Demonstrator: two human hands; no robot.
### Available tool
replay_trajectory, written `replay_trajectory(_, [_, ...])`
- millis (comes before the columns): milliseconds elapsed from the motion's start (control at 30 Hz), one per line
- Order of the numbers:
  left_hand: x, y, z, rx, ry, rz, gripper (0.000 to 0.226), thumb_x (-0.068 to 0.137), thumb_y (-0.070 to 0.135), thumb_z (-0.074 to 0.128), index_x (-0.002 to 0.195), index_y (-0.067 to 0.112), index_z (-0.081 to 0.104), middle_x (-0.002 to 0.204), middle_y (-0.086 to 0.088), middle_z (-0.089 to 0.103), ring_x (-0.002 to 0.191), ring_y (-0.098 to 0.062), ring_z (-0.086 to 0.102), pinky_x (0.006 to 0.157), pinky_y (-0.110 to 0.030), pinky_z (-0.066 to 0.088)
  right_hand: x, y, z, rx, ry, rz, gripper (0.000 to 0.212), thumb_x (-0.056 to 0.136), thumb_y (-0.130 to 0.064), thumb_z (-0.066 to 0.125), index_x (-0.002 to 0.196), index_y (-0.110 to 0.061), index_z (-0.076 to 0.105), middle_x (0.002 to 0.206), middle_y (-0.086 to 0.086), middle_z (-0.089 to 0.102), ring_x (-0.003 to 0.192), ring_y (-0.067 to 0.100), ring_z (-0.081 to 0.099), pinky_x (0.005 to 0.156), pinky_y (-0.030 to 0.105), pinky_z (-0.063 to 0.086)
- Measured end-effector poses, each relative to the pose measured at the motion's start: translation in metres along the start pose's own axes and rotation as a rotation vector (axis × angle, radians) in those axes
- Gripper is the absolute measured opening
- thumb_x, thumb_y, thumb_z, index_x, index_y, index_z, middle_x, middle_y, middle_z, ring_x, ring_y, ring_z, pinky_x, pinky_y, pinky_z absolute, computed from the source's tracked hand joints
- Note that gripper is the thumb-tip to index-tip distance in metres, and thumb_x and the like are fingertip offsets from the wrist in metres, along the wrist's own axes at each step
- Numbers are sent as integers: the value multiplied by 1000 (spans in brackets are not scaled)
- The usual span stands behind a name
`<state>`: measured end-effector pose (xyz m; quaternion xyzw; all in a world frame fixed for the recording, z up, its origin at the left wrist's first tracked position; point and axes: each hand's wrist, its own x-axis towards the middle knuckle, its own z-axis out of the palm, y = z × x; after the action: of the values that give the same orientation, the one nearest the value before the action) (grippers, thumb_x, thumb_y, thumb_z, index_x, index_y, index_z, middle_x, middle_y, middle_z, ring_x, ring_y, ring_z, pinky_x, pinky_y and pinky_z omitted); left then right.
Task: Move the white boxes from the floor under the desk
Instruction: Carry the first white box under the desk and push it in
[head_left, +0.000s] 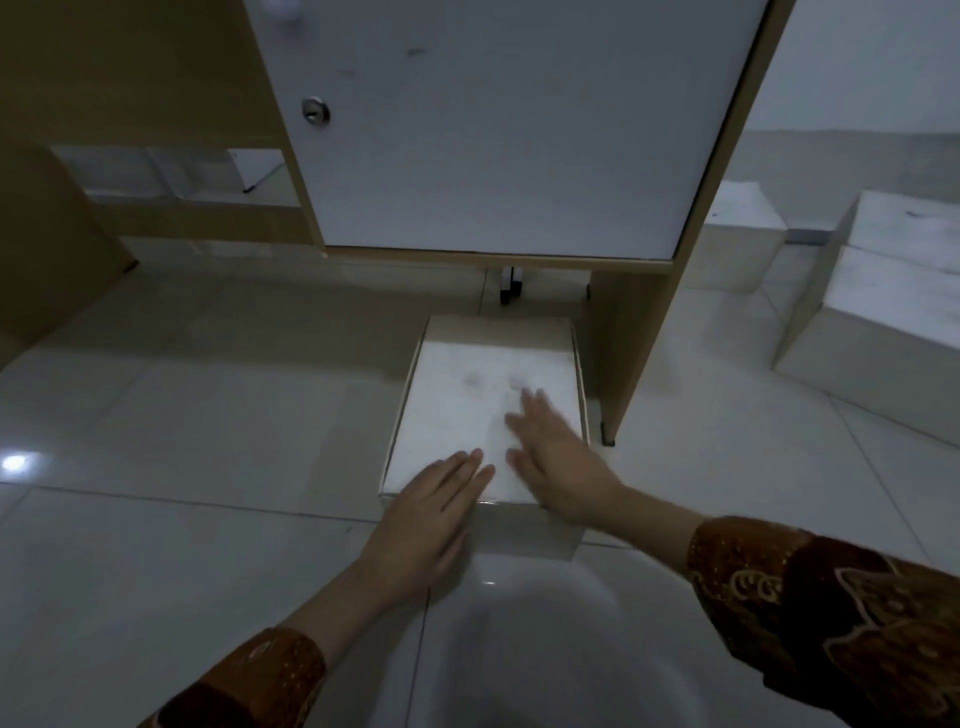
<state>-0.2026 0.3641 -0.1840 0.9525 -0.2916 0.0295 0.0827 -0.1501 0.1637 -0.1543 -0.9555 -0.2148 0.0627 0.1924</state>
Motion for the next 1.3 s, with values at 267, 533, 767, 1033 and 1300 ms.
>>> replay_trajectory(267, [61, -12, 14, 175, 31, 33, 78, 63, 7, 79, 135, 8, 47, 141, -8, 53, 130, -20, 48, 107, -33, 38, -34, 15, 28, -451, 50, -71, 61, 84, -26, 51, 139, -5, 34, 144, 15, 47, 134, 28, 44, 104, 48, 43])
replay_trajectory(533, [122, 6, 18, 177, 14, -55, 78, 87, -11, 33, 148, 9, -11, 158, -7, -17, 147, -22, -11, 115, -32, -11, -20, 39, 32, -479, 89, 128, 114, 54, -22, 80, 145, 0, 15, 148, 21, 38, 138, 38, 34, 108, 58, 32])
replay_trajectory(767, [163, -4, 14, 166, -15, -144, 72, 90, -6, 32, 149, 8, -7, 160, -9, -10, 148, -22, -9, 119, -34, -6, 19, 67, 9, -594, -13, 76, 98, 86, -31, 52, 138, -6, -27, 150, 15, -29, 142, 31, -23, 118, 51, -4])
replay_trajectory(1033, [183, -13, 17, 145, 14, -165, 76, 86, -9, 35, 149, 10, -3, 161, -9, -4, 149, -22, -3, 119, -35, -3, 37, 80, -6, -608, -82, 52, 105, 84, -38, 54, 134, -8, -33, 157, 15, -22, 145, 32, -20, 112, 48, -16])
replay_trajectory(1300, [190, 37, 1, 256, -128, -347, 55, 96, 10, 34, 147, 6, 13, 155, -22, 19, 143, -38, 21, 114, -44, 22, 15, 84, -37, -338, -184, -53, 83, 92, -32, 49, 151, -12, -6, 160, 13, -8, 148, 29, -7, 120, 42, -2])
